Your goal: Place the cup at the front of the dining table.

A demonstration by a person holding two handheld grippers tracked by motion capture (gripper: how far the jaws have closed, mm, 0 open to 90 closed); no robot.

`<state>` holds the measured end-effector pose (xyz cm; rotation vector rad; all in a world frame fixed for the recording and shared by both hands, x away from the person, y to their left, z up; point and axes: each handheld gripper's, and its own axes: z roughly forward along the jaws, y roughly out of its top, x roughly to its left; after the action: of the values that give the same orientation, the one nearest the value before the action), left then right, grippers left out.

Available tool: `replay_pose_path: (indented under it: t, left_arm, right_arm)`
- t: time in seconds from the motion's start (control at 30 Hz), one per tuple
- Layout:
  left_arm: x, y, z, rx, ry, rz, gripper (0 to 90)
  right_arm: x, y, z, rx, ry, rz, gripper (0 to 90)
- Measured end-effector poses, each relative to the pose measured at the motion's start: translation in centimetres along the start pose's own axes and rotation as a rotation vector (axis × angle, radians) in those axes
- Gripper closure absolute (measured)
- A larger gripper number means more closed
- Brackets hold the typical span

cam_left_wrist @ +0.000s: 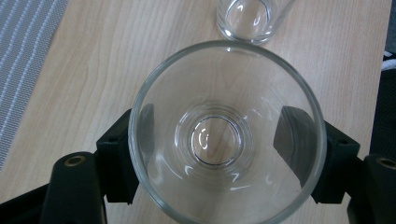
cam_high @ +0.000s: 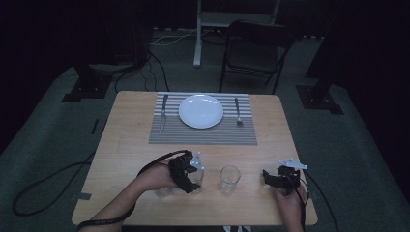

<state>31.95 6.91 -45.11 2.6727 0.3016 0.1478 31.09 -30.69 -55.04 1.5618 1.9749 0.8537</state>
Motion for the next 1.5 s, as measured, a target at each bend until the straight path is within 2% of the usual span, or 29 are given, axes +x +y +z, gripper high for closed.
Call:
replay_pose_path:
  t: [0.07, 0.3, 0.37, 0.53, 0.57, 0.6, 0.77, 0.9, 0.97, 1.13, 1.27, 1.4, 1.5]
  left_arm:
    - [0.1, 0.0, 0.0, 0.002, -0.013, -0.011, 28.6]
    - [0.2, 0.3, -0.1, 0.026, -0.017, -0.037, 28.9]
    - [0.2, 0.3, -0.1, 0.027, -0.015, -0.032, 29.0]
    - [0.1, 0.4, 0.0, 0.012, 0.011, -0.057, 29.0]
    - [0.2, 0.4, 0.0, 0.017, 0.011, -0.052, 29.1]
    - [0.2, 0.3, 0.0, 0.006, 0.013, -0.070, 29.0]
    - [0.6, 0.3, -0.1, 0.006, 0.025, -0.089, 29.1]
    - [0.9, 0.3, -0.6, -0.022, 0.040, -0.105, 29.1]
    - [1.1, 0.3, -0.7, -0.014, 0.038, -0.099, 29.1]
    - [2.1, 0.2, -1.1, -0.019, 0.065, -0.131, 29.1]
    - [3.3, -0.1, -1.6, -0.033, 0.075, -0.177, 29.1]
    - [4.5, -0.3, -2.0, -0.037, 0.101, -0.212, 29.1]
    - [5.5, -0.5, -2.3, -0.042, 0.125, -0.254, 29.0]
  right_arm:
    - [0.0, 0.0, 0.0, 0.000, 0.000, -0.001, 12.3]
    - [0.0, 0.0, 0.0, 0.000, 0.000, 0.001, 12.4]
    - [0.0, 0.0, 0.0, -0.001, 0.000, 0.001, 12.4]
    - [0.0, 0.0, 0.0, -0.001, 0.000, 0.000, 12.4]
    - [0.0, 0.0, 0.0, 0.000, 0.000, 0.000, 12.4]
    - [0.0, 0.0, 0.0, -0.001, -0.001, 0.000, 12.4]
    - [0.0, 0.0, 0.0, -0.001, 0.000, -0.001, 12.4]
    - [0.0, 0.0, 0.0, 0.000, 0.000, 0.000, 12.4]
    - [0.0, 0.0, 0.0, -0.001, 0.000, 0.000, 12.4]
    - [0.0, 0.0, 0.0, 0.000, -0.001, 0.001, 12.4]
    - [0.0, 0.0, 0.0, -0.001, -0.001, 0.001, 12.4]
    - [0.0, 0.0, 0.0, 0.000, 0.000, 0.003, 12.4]
    - [0.0, 0.0, 0.0, -0.001, -0.001, 0.002, 12.4]
